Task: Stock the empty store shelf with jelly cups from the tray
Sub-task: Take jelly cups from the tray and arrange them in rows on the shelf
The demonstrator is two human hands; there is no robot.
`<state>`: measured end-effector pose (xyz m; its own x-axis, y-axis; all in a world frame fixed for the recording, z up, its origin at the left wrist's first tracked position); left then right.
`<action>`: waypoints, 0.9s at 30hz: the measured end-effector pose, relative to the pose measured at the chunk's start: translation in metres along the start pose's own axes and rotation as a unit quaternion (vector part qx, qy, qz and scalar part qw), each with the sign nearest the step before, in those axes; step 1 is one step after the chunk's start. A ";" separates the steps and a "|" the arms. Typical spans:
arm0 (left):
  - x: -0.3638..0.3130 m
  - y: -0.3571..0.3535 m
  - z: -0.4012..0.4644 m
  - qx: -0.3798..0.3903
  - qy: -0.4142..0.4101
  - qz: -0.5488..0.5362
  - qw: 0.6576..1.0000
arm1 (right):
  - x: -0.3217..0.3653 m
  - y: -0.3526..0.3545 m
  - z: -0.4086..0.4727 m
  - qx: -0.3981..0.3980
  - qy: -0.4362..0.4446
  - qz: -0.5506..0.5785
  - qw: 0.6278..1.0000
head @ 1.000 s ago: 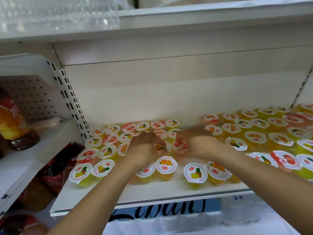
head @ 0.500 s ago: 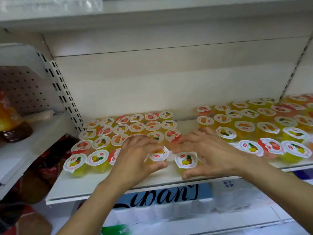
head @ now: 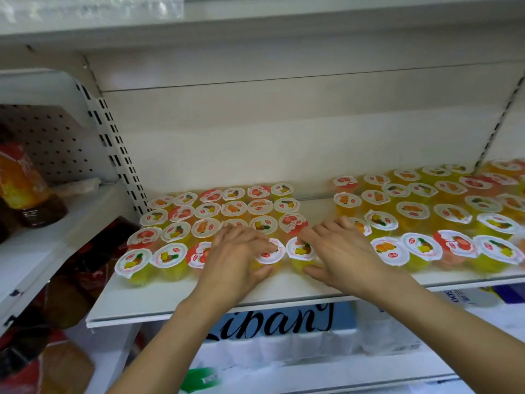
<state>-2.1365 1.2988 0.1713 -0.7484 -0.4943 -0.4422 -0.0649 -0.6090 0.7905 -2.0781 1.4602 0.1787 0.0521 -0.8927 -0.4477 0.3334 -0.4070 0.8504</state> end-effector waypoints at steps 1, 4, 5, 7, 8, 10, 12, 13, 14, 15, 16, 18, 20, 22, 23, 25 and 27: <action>0.000 0.000 0.000 -0.002 0.001 -0.001 1.000 | 0.001 0.000 0.001 0.002 -0.003 0.003 1.000; 0.000 0.000 -0.001 -0.002 0.005 -0.003 1.000 | 0.001 -0.003 0.001 0.007 -0.008 0.014 1.000; 0.000 0.000 0.000 0.002 0.007 -0.002 1.000 | 0.001 -0.002 0.001 0.007 -0.010 0.016 1.000; -0.001 0.001 0.002 0.013 0.016 -0.004 1.000 | -0.001 -0.003 0.000 -0.002 -0.009 0.013 1.000; -0.003 0.003 0.004 0.014 0.022 -0.019 0.999 | -0.002 -0.003 -0.001 -0.014 -0.011 0.016 1.000; -0.005 0.011 0.013 0.007 0.044 -0.074 0.996 | -0.006 0.003 -0.001 -0.027 -0.029 0.029 0.999; -0.005 0.020 0.027 -0.003 0.076 -0.132 0.988 | -0.014 0.009 0.005 -0.014 -0.046 0.044 0.998; -0.003 0.024 0.036 -0.006 0.099 -0.157 0.983 | -0.019 0.012 0.008 0.006 -0.056 0.053 0.997; 0.000 0.027 0.046 -0.014 0.120 -0.178 0.977 | -0.026 0.013 0.012 0.023 -0.068 0.064 0.995; 0.003 0.030 0.056 -0.022 0.134 -0.184 0.973 | -0.034 0.013 0.016 0.030 -0.083 0.082 0.993; 0.005 0.030 0.066 -0.021 0.139 -0.167 0.976 | -0.044 0.012 0.021 0.025 -0.098 0.100 0.990; 0.010 0.021 0.085 0.019 0.132 -0.085 0.987 | -0.067 0.006 0.034 0.012 -0.130 0.118 0.984; 0.016 0.010 0.101 0.054 0.118 -0.033 0.991 | -0.094 -0.010 0.052 0.050 -0.164 0.124 0.977; 0.023 0.001 0.115 0.075 0.113 -0.018 0.991 | -0.120 -0.028 0.068 0.081 -0.192 0.111 0.972; 0.024 -0.004 0.122 0.083 0.108 -0.014 0.991 | -0.132 -0.037 0.075 0.085 -0.203 0.107 0.970; 0.026 -0.014 0.135 0.099 0.094 -0.013 0.991 | -0.151 -0.055 0.085 0.104 -0.221 0.100 0.965; 0.029 -0.023 0.144 0.107 0.093 -0.021 0.990 | -0.163 -0.072 0.094 0.144 -0.237 0.100 0.956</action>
<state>-2.2511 1.3881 0.2010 -0.6091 -0.5896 -0.5305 -0.2462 -0.4953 0.8331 -2.1992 1.6174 0.2164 -0.3683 -0.9173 -0.1512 0.0857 -0.1954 0.9770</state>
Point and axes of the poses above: each hand's wrist, its own z-axis towards the middle knuckle, its own y-axis out of the back of the hand, x = y × z, the point moved 5 cm from there along z, towards the middle knuckle, and after that the axes turned 14 degrees about -z, right-handed, at the moved point
